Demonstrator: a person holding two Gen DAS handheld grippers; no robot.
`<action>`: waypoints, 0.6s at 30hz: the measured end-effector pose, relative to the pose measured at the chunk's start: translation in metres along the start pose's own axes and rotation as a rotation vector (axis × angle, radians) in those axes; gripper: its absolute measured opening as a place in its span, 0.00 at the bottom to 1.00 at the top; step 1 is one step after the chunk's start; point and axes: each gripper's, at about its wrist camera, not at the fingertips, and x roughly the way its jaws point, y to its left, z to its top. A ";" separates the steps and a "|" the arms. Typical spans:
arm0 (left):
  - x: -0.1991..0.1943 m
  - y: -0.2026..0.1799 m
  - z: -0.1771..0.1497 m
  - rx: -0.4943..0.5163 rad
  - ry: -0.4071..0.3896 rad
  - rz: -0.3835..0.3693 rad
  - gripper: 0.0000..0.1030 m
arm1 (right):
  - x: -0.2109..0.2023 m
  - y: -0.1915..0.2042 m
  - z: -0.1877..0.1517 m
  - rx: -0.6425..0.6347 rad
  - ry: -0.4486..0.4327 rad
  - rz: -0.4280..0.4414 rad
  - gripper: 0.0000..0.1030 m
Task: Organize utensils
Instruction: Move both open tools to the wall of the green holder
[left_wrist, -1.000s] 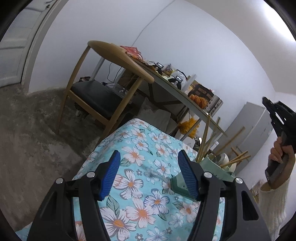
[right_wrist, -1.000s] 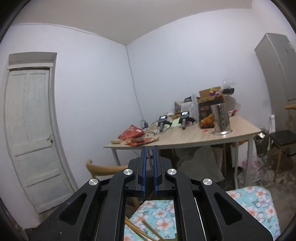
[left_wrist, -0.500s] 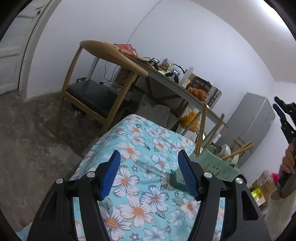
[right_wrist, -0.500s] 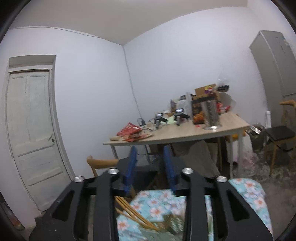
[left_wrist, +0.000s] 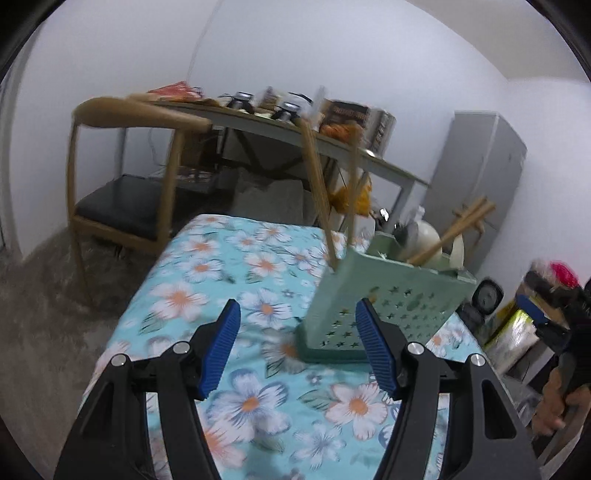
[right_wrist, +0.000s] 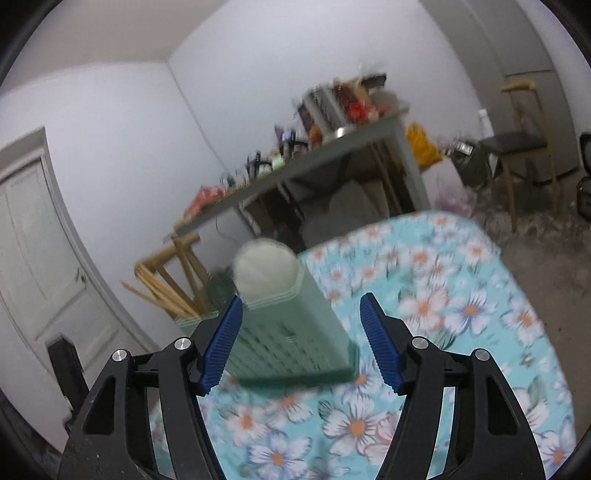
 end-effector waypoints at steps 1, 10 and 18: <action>0.006 -0.005 0.000 0.017 0.004 0.000 0.61 | 0.008 0.001 -0.004 -0.021 0.013 0.008 0.62; 0.046 -0.049 0.002 0.169 -0.015 0.019 0.61 | 0.025 0.017 -0.018 -0.214 0.045 0.004 0.62; 0.054 -0.052 0.006 0.121 -0.015 0.043 0.56 | 0.037 0.007 -0.019 -0.190 0.056 -0.051 0.62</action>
